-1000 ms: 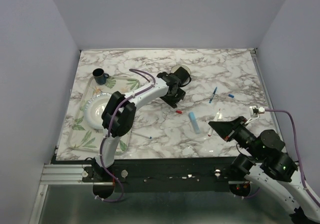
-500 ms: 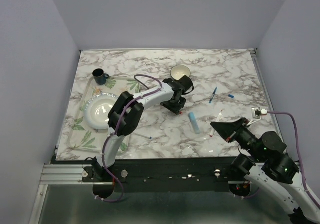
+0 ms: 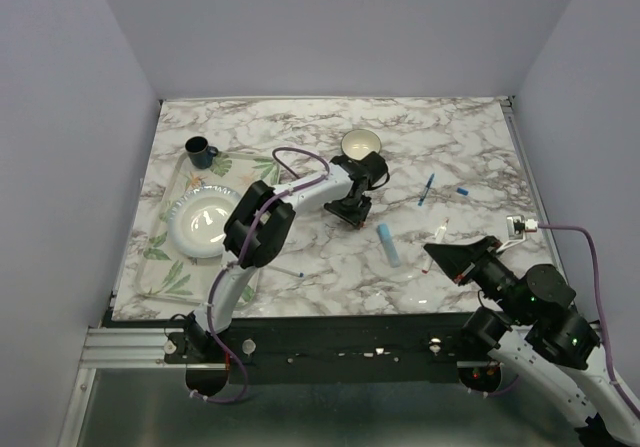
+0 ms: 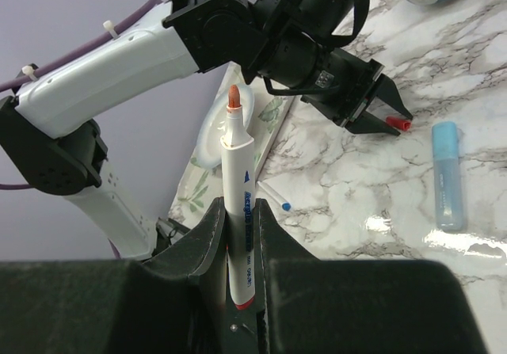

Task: Insert the pens into the pen caps

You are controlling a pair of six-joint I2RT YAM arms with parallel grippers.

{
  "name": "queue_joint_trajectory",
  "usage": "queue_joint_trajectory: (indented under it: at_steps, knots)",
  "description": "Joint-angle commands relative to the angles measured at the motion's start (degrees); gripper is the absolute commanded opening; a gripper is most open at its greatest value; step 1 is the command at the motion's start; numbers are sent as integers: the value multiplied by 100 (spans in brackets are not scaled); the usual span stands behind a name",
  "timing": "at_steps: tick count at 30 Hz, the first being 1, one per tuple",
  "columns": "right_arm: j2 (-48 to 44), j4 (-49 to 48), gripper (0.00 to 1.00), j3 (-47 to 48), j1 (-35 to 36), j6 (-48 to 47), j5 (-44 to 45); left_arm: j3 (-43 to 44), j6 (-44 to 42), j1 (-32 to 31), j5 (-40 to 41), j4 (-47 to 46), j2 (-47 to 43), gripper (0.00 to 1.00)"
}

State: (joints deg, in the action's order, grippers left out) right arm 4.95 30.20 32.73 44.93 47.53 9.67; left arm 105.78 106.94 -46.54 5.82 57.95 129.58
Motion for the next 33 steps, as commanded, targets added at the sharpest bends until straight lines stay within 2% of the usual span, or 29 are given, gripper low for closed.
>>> queue_joint_trajectory:
  at_steps: [1,4,7,8,9,10,17,18,20,21,23,26,30,31,33]
  knots:
    - [-64,153,1,172,7,-68,140,-435,47,-30,164,286,-47,35]
    - [-38,171,1,190,7,-68,123,-409,20,-30,392,593,-99,31]
    - [-12,197,1,216,7,-77,131,-777,-67,-39,551,368,-371,24]
    - [-12,189,1,199,7,-68,140,-908,-128,-30,569,218,-450,18]
    - [6,197,1,164,7,-68,123,-1171,-294,-30,578,77,-608,6]
    - [6,197,1,137,16,-68,105,-1269,-366,-21,578,-107,-688,0]
    - [111,-13,1,-284,7,37,-263,-1393,-1894,-56,832,-434,-1425,0]
    - [120,-83,1,-346,7,29,-403,-1471,-2070,-83,911,-512,-1749,0]
    - [155,-364,1,-573,16,-15,-597,-1664,-2764,-100,886,-1056,-2145,0]
    - [164,-496,1,-662,7,-50,-842,-2014,-3070,-127,746,-1380,-2626,0]
    - [243,-960,1,-864,7,-121,-1150,-2437,-3737,-144,526,-2373,-3129,0]
    - [348,-1724,1,-1207,7,-244,-1774,-3272,-4590,-144,-194,-3753,-4035,0]
    - [480,-2491,1,-1445,7,-358,-2363,-4631,-4928,-144,-1704,-5939,-5185,0]
    - [585,-2597,1,-1445,7,-384,-2426,-4819,-4884,-144,-2021,-6876,-5336,0]
    - [752,-2913,1,-1436,7,-446,-2636,-4996,-4718,-144,-2392,-7227,-5600,0]
